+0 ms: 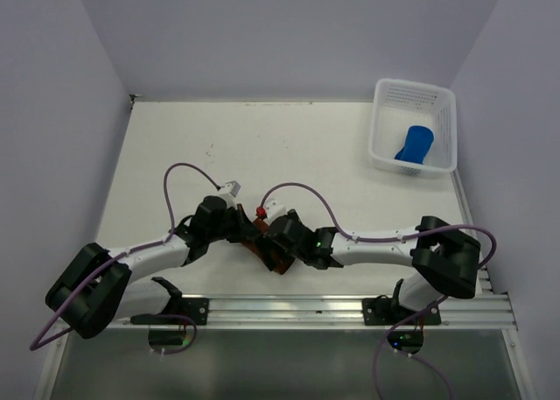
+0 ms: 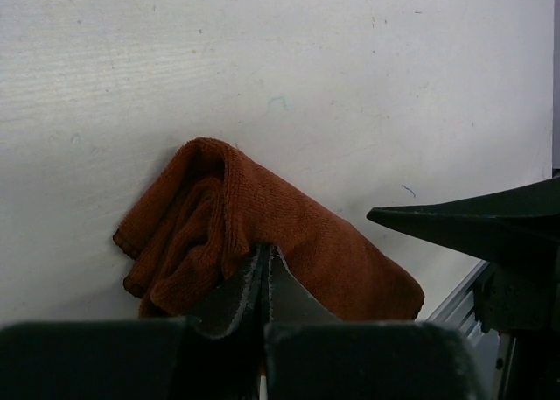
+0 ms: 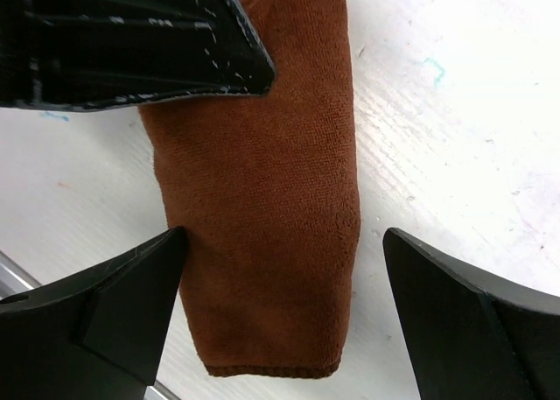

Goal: Roll the towels
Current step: Place the rolled towel into the container

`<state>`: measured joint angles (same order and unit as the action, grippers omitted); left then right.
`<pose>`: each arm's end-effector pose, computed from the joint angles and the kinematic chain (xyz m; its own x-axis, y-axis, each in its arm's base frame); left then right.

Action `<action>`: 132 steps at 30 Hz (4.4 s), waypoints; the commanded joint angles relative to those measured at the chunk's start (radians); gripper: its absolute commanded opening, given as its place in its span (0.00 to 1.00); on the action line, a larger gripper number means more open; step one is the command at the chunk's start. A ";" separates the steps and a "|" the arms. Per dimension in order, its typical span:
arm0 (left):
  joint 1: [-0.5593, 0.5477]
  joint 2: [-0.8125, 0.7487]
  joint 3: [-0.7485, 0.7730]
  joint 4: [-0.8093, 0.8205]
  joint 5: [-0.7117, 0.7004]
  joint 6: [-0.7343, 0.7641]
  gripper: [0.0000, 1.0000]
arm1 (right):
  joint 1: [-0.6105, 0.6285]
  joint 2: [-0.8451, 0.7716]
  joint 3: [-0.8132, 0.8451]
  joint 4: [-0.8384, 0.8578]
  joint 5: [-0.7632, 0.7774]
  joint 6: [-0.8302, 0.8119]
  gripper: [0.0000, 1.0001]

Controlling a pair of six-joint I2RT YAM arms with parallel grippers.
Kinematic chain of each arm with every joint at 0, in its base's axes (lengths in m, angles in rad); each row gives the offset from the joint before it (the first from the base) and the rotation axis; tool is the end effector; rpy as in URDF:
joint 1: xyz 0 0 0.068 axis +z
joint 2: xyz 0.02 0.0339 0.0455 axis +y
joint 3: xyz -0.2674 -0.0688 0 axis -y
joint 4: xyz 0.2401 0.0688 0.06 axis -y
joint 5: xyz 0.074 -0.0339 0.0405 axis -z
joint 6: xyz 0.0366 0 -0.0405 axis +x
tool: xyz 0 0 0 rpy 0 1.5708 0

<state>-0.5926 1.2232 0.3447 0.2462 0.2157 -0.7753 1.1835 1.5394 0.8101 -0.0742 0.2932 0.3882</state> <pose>0.1755 -0.1276 0.1535 -0.8322 -0.2639 -0.4876 0.1488 0.7409 -0.6550 0.1255 0.2796 0.1870 -0.5585 -0.4097 -0.7213 -0.6474 0.7589 0.0702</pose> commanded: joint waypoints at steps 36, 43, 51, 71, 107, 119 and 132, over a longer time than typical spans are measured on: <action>0.057 -0.074 0.173 -0.308 -0.168 0.111 0.00 | 0.064 0.177 0.055 -0.070 0.139 0.161 0.01; 0.148 -0.131 0.364 -0.452 -0.292 0.260 0.00 | 0.004 0.101 0.049 -0.110 0.162 0.132 0.00; 0.168 -0.038 0.545 -0.479 -0.482 0.435 0.00 | -0.237 -0.025 0.180 -0.206 0.126 -0.057 0.00; 0.171 -0.022 0.496 -0.463 -0.276 0.530 0.00 | -1.037 0.039 0.615 -0.165 -0.054 -0.155 0.00; 0.172 0.053 0.511 -0.407 -0.266 0.541 0.15 | -1.266 0.556 0.635 -0.094 -0.316 -0.080 0.46; 0.174 0.039 0.510 -0.410 -0.256 0.535 0.41 | -1.266 0.515 0.710 -0.170 -0.336 -0.063 0.66; 0.182 -0.024 0.516 -0.413 -0.253 0.544 0.49 | -1.266 0.363 0.908 -0.364 -0.264 -0.097 0.80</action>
<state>-0.4244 1.2407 0.8249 -0.2031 -0.0517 -0.2428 -0.0860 2.0235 1.6424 -0.3729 -0.0097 0.3103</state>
